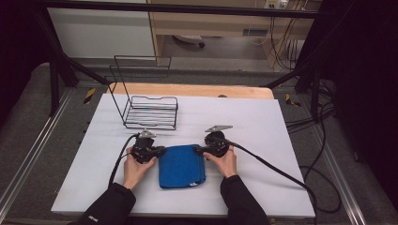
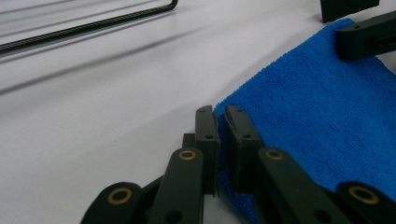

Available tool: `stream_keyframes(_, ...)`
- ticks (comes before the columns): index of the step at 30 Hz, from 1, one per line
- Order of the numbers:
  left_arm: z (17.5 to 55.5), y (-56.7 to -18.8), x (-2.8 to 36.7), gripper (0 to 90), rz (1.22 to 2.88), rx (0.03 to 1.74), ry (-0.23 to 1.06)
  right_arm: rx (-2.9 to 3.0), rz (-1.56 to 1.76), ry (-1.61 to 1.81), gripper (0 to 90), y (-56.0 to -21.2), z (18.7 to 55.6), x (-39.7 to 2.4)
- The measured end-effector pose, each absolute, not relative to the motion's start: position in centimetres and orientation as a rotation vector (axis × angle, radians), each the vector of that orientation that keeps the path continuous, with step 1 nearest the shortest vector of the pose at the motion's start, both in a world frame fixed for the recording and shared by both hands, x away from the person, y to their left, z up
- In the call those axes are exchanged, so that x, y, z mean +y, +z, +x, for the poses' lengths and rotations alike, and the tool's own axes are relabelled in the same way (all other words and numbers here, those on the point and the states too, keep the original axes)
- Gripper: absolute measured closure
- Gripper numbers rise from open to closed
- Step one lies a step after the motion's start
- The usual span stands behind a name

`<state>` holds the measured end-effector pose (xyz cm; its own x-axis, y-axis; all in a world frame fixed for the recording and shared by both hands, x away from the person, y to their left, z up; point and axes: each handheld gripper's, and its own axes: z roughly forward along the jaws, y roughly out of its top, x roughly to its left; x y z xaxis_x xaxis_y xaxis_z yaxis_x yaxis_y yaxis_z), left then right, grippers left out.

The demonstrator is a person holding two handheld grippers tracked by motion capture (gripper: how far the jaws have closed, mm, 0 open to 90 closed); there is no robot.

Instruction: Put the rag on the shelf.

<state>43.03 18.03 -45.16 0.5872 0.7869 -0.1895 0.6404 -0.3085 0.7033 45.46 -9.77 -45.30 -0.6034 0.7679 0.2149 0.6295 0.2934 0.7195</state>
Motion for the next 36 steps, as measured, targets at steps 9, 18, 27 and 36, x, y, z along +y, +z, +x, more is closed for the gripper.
stream_keyframes(9,43.05,-45.19,18.07,83.4,2.048,1.123,0.242,2.434,1.299,1.191,61.8,-45.18,45.62,-9.3)
stream_keyframes(18,43.05,-45.26,18.2,83.3,2.045,1.113,0.239,2.464,1.39,1.206,76.7,-45.15,45.71,-9.31)
stream_keyframes(27,43.07,-45.28,18.35,84.6,2.035,1.108,0.228,2.463,1.439,1.227,83.4,-45.22,45.58,-9.2)
stream_keyframes(36,43.01,-45.03,18.5,86.0,2.016,1.123,0.218,2.448,1.43,1.231,83.9,-45.05,45.36,-9.2)
